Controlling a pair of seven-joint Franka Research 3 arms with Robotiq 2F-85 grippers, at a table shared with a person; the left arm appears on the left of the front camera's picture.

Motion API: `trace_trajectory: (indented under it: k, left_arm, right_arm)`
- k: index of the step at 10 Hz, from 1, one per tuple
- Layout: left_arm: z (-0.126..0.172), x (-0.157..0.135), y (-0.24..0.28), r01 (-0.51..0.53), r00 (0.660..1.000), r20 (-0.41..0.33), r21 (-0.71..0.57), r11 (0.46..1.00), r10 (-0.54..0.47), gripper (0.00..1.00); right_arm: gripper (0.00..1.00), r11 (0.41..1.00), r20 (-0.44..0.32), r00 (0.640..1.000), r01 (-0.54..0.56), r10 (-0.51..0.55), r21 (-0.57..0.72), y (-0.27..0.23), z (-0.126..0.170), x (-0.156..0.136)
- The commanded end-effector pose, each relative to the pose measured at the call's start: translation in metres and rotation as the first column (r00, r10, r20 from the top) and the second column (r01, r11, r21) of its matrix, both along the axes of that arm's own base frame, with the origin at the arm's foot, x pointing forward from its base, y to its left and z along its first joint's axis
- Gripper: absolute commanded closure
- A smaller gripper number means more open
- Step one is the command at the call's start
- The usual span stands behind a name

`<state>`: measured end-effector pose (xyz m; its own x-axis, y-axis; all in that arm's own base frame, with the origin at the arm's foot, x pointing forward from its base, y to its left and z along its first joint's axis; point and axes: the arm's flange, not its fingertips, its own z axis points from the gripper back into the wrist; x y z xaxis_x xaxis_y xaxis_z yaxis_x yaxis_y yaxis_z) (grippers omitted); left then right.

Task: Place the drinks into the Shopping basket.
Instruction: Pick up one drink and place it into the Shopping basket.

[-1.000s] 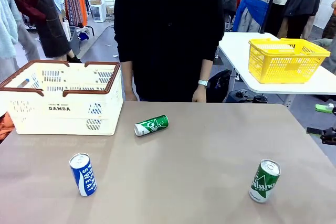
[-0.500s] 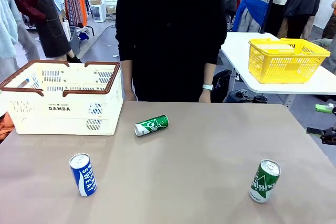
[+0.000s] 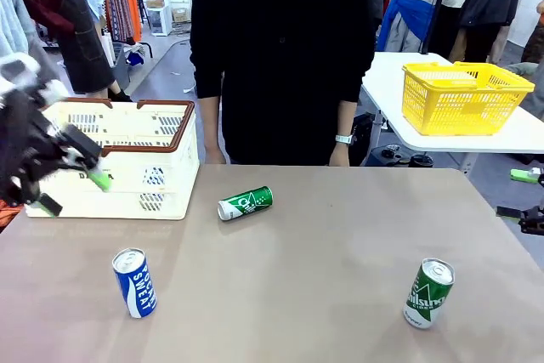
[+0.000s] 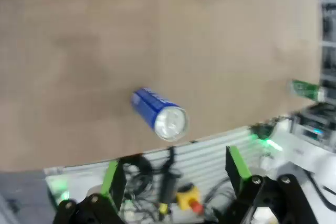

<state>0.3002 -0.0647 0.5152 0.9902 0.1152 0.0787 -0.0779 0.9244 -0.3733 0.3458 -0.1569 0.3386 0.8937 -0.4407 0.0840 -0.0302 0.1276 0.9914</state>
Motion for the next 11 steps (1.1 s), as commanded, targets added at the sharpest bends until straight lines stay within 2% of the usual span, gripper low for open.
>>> trace_trajectory:
  k: [1, 2, 3, 4, 5, 6, 8, 9, 11]
  left_arm:
    - [-0.029, 0.007, -0.019, -0.005, 1.000, -0.021, 0.252, 0.968, 0.010, 0.00]
    - [-0.029, 0.009, -0.036, 0.028, 0.999, 0.017, 0.235, 0.972, -0.033, 0.00]
    - [-0.015, -0.001, -0.022, 0.010, 1.000, 0.006, 0.145, 0.989, -0.011, 0.00]
    - [-0.015, -0.001, -0.022, 0.010, 1.000, 0.006, 0.145, 0.989, -0.011, 0.00]
    - [-0.024, 0.003, -0.042, 0.035, 0.999, 0.012, 0.223, 0.974, -0.039, 0.00]
    - [-0.039, 0.003, -0.054, 0.055, 0.998, -0.014, 0.263, 0.963, -0.053, 0.00]
    - [-0.066, 0.002, -0.067, 0.074, 0.997, -0.054, 0.235, 0.969, -0.063, 0.00]
    - [-0.079, 0.001, -0.070, 0.028, 0.999, -0.043, 0.247, 0.968, -0.018, 0.00]
    - [-0.105, 0.004, -0.079, 0.046, 0.995, -0.092, 0.273, 0.961, -0.022, 0.00]
  right_arm:
    - [0.00, 1.000, -0.019, 1.000, -0.010, 0.010, 0.001, -0.002, 0.005, -0.001]
    - [0.00, 1.000, -0.019, 1.000, -0.010, 0.010, 0.001, -0.002, 0.005, -0.001]
    - [0.00, 1.000, -0.019, 1.000, -0.010, 0.010, 0.001, -0.002, 0.005, -0.001]
    - [0.00, 1.000, -0.019, 1.000, -0.010, 0.010, 0.001, -0.002, 0.005, -0.001]
    - [0.00, 1.000, -0.019, 1.000, -0.010, 0.010, 0.001, -0.002, 0.005, -0.001]
    - [0.00, 1.000, -0.019, 1.000, -0.010, 0.010, 0.001, -0.002, 0.005, -0.001]
    - [0.00, 1.000, -0.019, 1.000, -0.010, 0.010, 0.001, -0.002, 0.005, -0.001]
    - [0.00, 1.000, -0.019, 1.000, -0.010, 0.010, 0.001, -0.002, 0.005, -0.001]
    - [0.00, 1.000, -0.019, 1.000, -0.010, 0.010, 0.001, -0.002, 0.005, -0.001]
